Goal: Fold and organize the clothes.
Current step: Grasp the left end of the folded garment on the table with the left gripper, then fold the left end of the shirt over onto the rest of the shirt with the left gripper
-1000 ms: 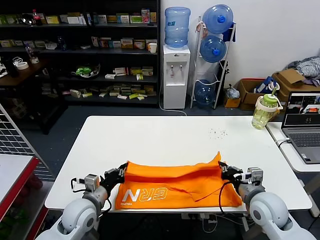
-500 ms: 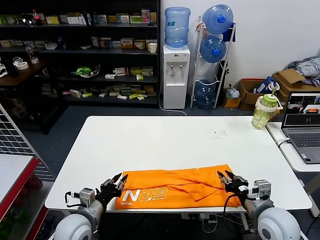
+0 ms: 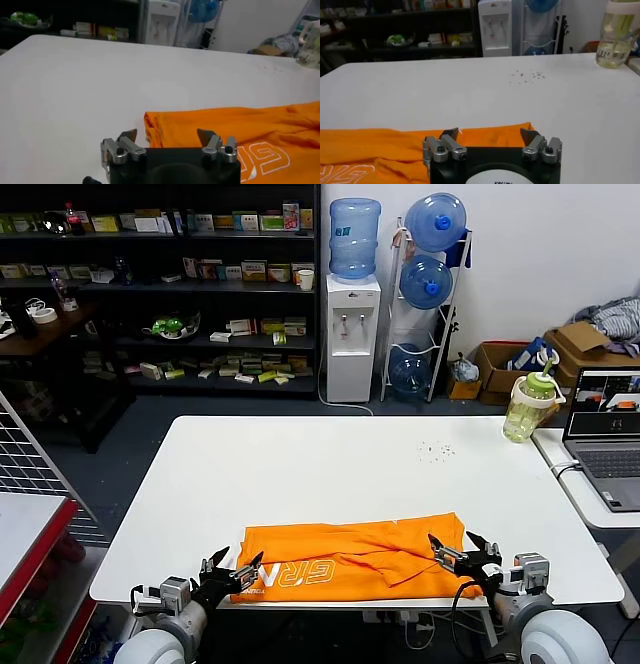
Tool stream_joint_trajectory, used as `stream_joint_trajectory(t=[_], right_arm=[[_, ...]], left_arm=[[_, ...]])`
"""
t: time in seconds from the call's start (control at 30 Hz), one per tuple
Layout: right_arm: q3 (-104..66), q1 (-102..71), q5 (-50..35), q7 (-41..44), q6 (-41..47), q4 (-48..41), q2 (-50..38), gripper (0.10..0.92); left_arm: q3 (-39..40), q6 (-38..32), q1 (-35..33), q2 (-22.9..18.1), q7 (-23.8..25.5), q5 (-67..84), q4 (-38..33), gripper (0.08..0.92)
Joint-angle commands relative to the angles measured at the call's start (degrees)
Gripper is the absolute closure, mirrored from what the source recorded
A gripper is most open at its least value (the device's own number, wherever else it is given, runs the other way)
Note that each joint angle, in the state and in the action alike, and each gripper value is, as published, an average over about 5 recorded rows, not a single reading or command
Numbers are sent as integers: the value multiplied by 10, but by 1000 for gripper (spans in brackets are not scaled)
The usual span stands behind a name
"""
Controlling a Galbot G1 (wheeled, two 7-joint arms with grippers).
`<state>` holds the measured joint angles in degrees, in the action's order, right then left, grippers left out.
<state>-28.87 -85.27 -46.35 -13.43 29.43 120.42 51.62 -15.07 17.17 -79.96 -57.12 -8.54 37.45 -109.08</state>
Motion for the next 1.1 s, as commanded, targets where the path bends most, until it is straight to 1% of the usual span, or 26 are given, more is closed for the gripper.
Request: stream_joint_trajectory(t=[0.03, 0.13, 0.23, 0.53, 0.83, 0.93, 1.0, 1.1], right_arm=[[-5, -9, 3, 2, -1, 4, 2, 203], [-6, -10, 5, 2, -1, 3, 4, 203], [-6, -11, 6, 2, -1, 3, 6, 203], [-4, -7, 8, 1, -1, -1, 8, 203], [4, 4, 12, 0, -2, -7, 13, 203], [8, 10, 14, -1, -3, -10, 15, 203], [13, 16, 16, -1, -4, -12, 17, 203], [22, 28, 19, -1, -4, -16, 21, 203]], left_arm=[[9, -7, 35, -15, 0, -8, 73, 179], [17, -7, 41, -17, 0, -9, 83, 189], [22, -7, 44, -18, 0, -9, 86, 247], [25, -6, 43, -15, -4, -5, 74, 506], [23, 0, 33, -5, -12, 12, 35, 766], [13, 9, 33, 10, -19, 27, 13, 850], [0, 15, 35, 30, -24, 41, -2, 882], [-24, 22, 41, 78, -31, 66, -19, 891]])
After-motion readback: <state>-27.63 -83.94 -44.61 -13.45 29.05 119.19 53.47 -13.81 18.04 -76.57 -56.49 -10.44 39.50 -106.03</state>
